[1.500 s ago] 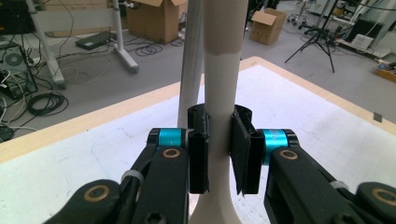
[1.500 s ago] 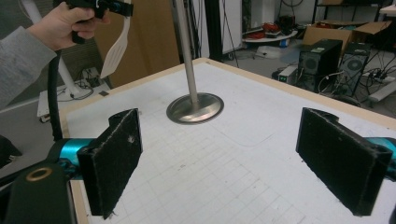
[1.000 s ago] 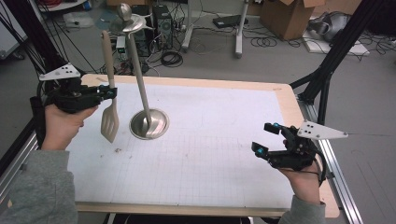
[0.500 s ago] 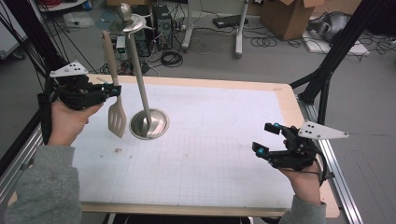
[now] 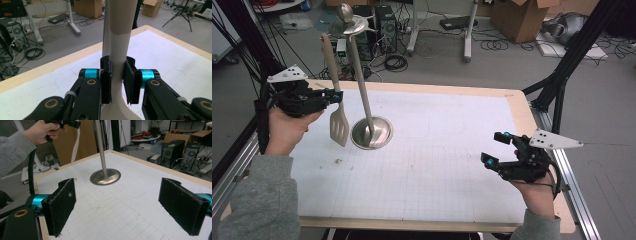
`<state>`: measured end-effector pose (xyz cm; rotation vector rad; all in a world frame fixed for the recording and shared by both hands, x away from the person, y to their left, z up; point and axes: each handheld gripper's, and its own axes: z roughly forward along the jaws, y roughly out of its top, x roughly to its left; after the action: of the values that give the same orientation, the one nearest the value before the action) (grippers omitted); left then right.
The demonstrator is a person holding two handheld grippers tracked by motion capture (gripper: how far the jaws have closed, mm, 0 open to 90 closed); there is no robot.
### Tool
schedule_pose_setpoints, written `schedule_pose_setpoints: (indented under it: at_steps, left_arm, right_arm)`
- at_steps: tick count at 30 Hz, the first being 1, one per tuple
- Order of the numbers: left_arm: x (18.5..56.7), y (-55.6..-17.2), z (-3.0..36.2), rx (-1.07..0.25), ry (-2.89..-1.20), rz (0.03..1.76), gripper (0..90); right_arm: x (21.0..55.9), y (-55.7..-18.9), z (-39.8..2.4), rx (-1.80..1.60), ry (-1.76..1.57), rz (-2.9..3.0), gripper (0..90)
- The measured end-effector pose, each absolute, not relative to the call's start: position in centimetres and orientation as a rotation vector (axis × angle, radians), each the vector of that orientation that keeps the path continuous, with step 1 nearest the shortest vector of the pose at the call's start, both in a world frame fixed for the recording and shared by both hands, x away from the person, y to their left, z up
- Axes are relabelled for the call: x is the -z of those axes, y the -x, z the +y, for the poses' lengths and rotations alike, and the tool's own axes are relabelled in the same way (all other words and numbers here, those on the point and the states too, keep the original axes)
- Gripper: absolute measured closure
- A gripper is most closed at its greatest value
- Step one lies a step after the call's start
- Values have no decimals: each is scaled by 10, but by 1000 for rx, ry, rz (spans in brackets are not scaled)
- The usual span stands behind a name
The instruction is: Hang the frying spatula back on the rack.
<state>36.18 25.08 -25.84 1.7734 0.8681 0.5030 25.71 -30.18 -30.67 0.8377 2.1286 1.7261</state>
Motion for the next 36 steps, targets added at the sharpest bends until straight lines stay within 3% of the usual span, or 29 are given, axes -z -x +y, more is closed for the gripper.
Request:
schedule_pose_setpoints:
  at_steps: [10,21,26,36]
  left_arm:
    - [257,-358,255,-505,-1765,879,669]
    - [266,-341,267,-536,-1691,828,180]
    - [265,-329,270,-526,-1691,787,93]
    - [273,-307,273,-514,-1673,792,61]
  right_arm:
    - [307,-257,-302,-1729,-835,2129,135]
    - [306,-258,-301,-1733,-821,2131,135]
    - [306,-259,-299,-1733,-821,2135,135]
    - [307,-262,-298,-1738,-817,2143,135]
